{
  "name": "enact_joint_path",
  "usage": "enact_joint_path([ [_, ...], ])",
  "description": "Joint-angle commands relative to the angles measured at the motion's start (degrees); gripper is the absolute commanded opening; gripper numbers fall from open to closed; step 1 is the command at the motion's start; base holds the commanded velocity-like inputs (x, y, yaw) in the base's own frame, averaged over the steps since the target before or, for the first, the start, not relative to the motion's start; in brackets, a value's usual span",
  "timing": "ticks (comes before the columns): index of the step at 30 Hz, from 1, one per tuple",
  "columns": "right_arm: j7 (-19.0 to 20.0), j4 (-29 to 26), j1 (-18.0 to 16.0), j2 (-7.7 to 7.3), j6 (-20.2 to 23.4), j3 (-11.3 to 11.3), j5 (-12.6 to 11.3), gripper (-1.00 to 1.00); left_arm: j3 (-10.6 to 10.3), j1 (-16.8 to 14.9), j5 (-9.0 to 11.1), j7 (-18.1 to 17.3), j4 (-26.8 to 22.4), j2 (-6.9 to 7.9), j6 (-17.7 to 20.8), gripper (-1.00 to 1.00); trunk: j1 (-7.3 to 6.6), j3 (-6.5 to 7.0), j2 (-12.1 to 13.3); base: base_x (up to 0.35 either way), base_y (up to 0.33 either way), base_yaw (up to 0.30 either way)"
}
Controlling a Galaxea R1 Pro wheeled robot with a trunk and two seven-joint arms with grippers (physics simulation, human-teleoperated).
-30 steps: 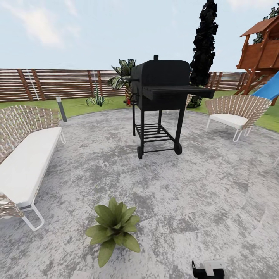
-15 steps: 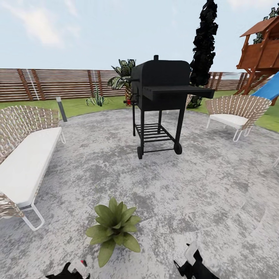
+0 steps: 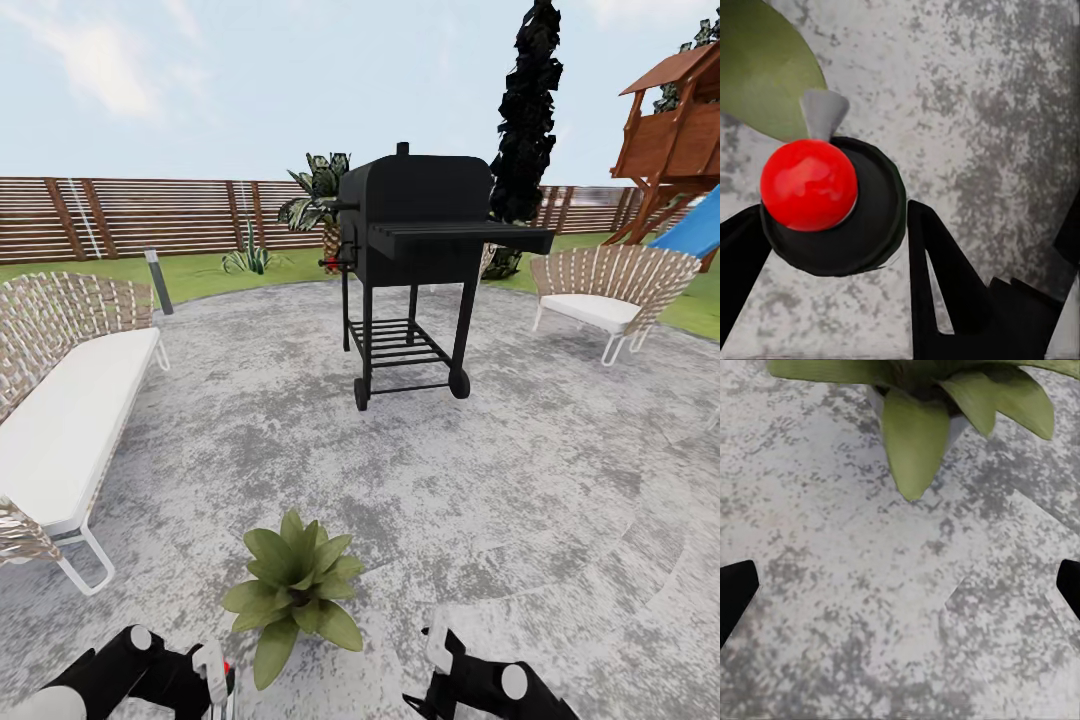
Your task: Pick up the pesticide atomizer in the garden and spray insectifuge to fully cover both potted plants in the garden.
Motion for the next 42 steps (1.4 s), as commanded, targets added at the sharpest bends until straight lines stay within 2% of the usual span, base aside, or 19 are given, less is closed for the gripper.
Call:
enact_joint_path([
  [1,0.1,-0.1,0.0,0.39,-0.3,-0.1,0.5,1.00,0.2,-0.9,-2.1,-1.6,-0.1,-0.12,0.6,-1.00,-0.01,-0.05,0.0,0.000,0.000,0.000],
  [3,0.1,-0.1,-0.1,1.34,-0.3,-0.1,0.5,1.00,0.2,-1.7,-3.4,-3.2,-0.1,-0.42,1.9,-1.00,-0.01,-0.05,0.0,0.000,0.000,0.000],
  [5,0.1,-0.1,-0.2,3.20,0.4,0.0,0.6,1.00,0.1,-2.1,-4.5,-3.9,-0.3,-0.78,2.7,-1.00,-0.01,-0.05,0.0,0.000,0.000,0.000],
  [6,0.7,-0.1,-0.3,5.72,5.2,0.1,0.6,1.00,0.2,-2.2,-7.6,-4.3,-2.9,-1.69,3.7,-1.00,-0.01,-0.05,0.0,0.000,0.000,0.000],
  [7,1.4,-0.2,-0.4,6.24,6.1,0.4,0.6,1.00,0.2,-2.2,-8.3,-4.3,-3.4,-2.09,4.4,-1.00,-0.01,-0.05,0.0,0.000,0.000,0.000],
  [8,3.2,-0.6,-0.5,6.90,7.0,2.0,0.6,1.00,0.2,-2.2,-9.6,-4.3,-3.9,-3.48,6.1,-1.00,-0.01,-0.05,0.0,0.000,0.000,0.000],
  [9,3.8,-1.0,-0.6,7.09,7.2,3.1,0.5,-1.00,0.1,-2.2,-10.0,-4.4,-4.1,-4.23,6.7,-1.00,-0.01,-0.05,0.0,0.000,0.000,0.000],
  [10,4.4,-1.5,-0.8,7.25,7.4,4.7,0.5,-1.00,0.1,-2.2,-10.5,-4.4,-4.3,-5.46,7.3,-1.00,-0.01,-0.05,0.0,0.000,0.000,0.000],
  [12,4.7,-1.7,-0.9,7.34,7.5,5.6,0.4,-1.00,0.1,-2.2,-11.2,-4.4,-4.4,-6.89,7.6,-1.00,-0.01,-0.05,0.0,0.000,0.000,0.000],
  [15,4.9,-1.6,-0.9,7.40,7.5,6.0,0.3,-1.00,0.1,-2.1,-14.5,-4.2,-4.3,-8.89,7.8,-1.00,-0.01,-0.05,0.0,0.000,0.000,0.000],
  [18,5.9,-1.7,-0.9,7.49,7.5,6.0,0.3,-1.00,0.1,-2.0,-15.7,-4.1,-4.3,-11.39,7.9,-1.00,-0.01,-0.05,0.0,0.000,0.000,0.000],
  [21,6.6,-1.8,-0.9,7.60,7.4,6.0,0.3,-1.00,0.1,-2.0,-16.3,-3.9,-4.4,-13.20,7.8,-1.00,-0.01,-0.05,0.0,0.000,0.000,0.000],
  [27,6.8,-2.0,-0.9,9.00,7.4,6.0,0.2,-1.00,0.2,-2.0,-21.3,-3.1,-4.4,-14.84,7.9,-1.00,-0.01,-0.05,0.0,0.000,0.000,0.000],
  [33,6.7,-4.0,-1.0,9.01,7.4,6.0,0.1,-1.00,-0.1,-2.3,-22.7,-2.6,-4.5,-16.16,7.9,-1.00,-0.01,-0.05,0.0,0.000,0.000,0.000],
  [36,6.7,-5.1,-1.0,9.01,7.4,6.0,0.1,-1.00,-0.8,-2.3,-25.6,-2.6,-4.5,-17.57,8.0,-1.00,-0.01,-0.05,0.0,0.000,0.000,0.000],
  [42,6.7,-5.6,-1.0,9.01,7.4,6.0,0.0,-1.00,-0.8,-2.3,-25.8,-2.5,-4.5,-18.38,7.8,-1.00,-0.01,-0.05,0.0,0.000,0.000,0.000],
])
